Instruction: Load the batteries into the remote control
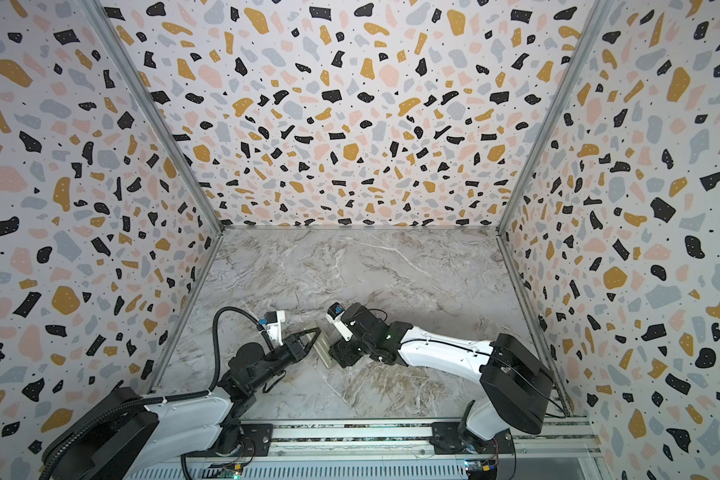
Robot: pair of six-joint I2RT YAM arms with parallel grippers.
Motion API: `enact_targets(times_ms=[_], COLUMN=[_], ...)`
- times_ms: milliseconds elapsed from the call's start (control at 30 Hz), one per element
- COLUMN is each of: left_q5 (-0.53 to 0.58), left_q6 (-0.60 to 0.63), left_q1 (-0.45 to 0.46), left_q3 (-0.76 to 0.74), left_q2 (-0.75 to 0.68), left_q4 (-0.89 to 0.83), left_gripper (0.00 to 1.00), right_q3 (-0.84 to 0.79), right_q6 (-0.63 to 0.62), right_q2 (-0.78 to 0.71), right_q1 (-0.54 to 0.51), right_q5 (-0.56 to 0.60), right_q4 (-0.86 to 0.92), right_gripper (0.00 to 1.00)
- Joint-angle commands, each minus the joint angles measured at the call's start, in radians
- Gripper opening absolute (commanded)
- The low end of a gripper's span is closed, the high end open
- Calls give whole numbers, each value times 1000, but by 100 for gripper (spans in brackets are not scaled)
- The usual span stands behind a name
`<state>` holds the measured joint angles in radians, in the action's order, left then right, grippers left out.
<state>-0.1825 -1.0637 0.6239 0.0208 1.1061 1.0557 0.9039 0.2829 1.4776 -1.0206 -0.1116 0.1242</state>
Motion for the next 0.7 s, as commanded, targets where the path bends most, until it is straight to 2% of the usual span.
enact_targets(times_ms=[0,67,233,667], left_q5=[0,23,40,55], left_q6=[-4,-1,-23,-42], left_q1=[4,4,3,4], left_q3=[61,76,82,74], left_q2=[-21,-23,-20,-43], left_q4=[37,-20,-10,3], left_gripper=[0,0,0,0], right_q3=[-9,-13,-22,-21], right_q6=[-17,-18,-10,-8], right_q2=[-96,-124,-114,-16], right_q1=[0,-4,-16,-27], right_q5=[16,15,-1,5], right_q4=[-28,-37,-58,-97], right_gripper=[77,82,91,86])
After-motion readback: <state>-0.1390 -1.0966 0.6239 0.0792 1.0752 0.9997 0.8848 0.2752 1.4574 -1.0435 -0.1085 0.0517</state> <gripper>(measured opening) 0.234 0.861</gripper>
